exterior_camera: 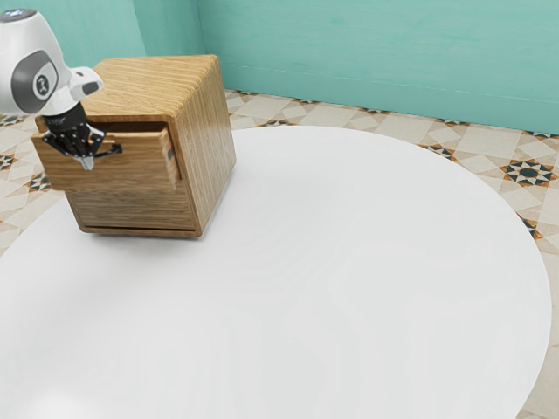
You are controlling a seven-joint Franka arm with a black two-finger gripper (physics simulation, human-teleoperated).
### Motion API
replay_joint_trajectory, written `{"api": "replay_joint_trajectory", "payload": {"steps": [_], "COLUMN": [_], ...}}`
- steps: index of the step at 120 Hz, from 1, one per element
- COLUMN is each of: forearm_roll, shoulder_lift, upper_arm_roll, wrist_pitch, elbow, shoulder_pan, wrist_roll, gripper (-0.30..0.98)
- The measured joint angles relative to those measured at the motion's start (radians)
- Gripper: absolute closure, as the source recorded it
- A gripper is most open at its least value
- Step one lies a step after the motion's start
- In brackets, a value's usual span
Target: Push the drawer handle with one arm to close the drawer
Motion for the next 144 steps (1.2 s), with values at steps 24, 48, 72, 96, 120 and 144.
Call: {"api": "replay_joint_trajectory", "payload": {"steps": [24, 48, 72, 96, 120, 144], "forearm_roll": [0.001, 0.001, 0.000, -0.028, -0.042, -0.041], "shoulder_lift": [0.056, 0.119, 0.161, 0.027, -0.226, -0.194], "upper_arm_roll": [0.001, 0.001, 0.001, 0.000, -0.114, -0.064], "wrist_pitch": [0.000, -0.001, -0.001, -0.003, -0.198, -0.479], "elbow": [0.066, 0.136, 0.184, 0.032, -0.016, 0.264], "shoulder_pan": [0.000, 0.000, 0.000, -0.009, -0.007, -0.112], "wrist_roll": [0.009, 0.020, 0.033, 0.038, 0.013, -0.013], "gripper": [0.79, 0.79, 0.79, 0.79, 0.79, 0.58]}}
